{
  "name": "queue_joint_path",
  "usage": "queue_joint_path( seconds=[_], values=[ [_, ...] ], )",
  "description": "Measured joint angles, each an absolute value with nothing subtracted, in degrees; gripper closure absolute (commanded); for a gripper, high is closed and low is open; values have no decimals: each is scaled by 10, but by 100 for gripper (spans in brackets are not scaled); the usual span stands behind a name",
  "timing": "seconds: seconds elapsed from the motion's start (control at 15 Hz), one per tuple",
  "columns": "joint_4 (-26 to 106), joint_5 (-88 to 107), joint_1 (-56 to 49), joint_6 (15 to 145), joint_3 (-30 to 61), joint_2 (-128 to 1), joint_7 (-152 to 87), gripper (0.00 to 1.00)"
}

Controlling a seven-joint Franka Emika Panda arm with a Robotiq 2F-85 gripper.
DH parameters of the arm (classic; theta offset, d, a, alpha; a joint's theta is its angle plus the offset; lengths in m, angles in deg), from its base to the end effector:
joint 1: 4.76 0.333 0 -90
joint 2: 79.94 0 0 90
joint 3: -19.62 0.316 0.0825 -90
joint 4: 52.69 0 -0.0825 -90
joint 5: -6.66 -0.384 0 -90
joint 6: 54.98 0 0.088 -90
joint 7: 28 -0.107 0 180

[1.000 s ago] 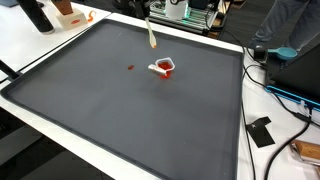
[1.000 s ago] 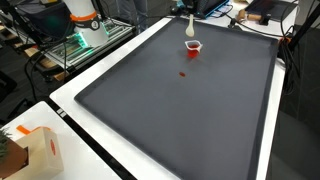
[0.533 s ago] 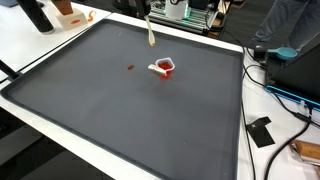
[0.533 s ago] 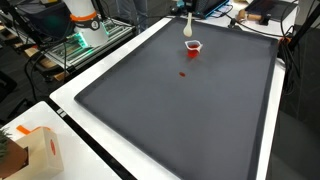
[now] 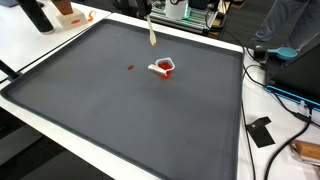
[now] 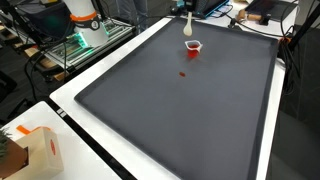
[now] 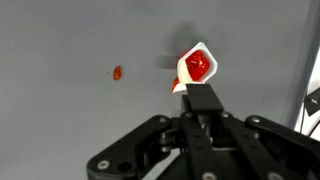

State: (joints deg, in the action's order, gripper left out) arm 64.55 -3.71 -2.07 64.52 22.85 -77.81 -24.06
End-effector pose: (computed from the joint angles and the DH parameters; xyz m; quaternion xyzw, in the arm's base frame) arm 0.5541 0.0663 0.4232 -0.9960 -0.0413 0.0003 0.0798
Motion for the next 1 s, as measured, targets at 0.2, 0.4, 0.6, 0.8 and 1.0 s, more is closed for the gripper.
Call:
queue_joint_path(
  seconds=[0.2,0.4,0.6,0.8,1.0],
  values=[
    [646,-54,-17,653,234,-771,-192,97],
    [649,-67,-14,671,240,-764,-162,97],
    [662,-70,-11,701,245,-758,-158,97],
    [683,-72,-10,740,247,-756,-158,97],
    [707,-77,-10,778,249,-756,-158,97]
  ],
)
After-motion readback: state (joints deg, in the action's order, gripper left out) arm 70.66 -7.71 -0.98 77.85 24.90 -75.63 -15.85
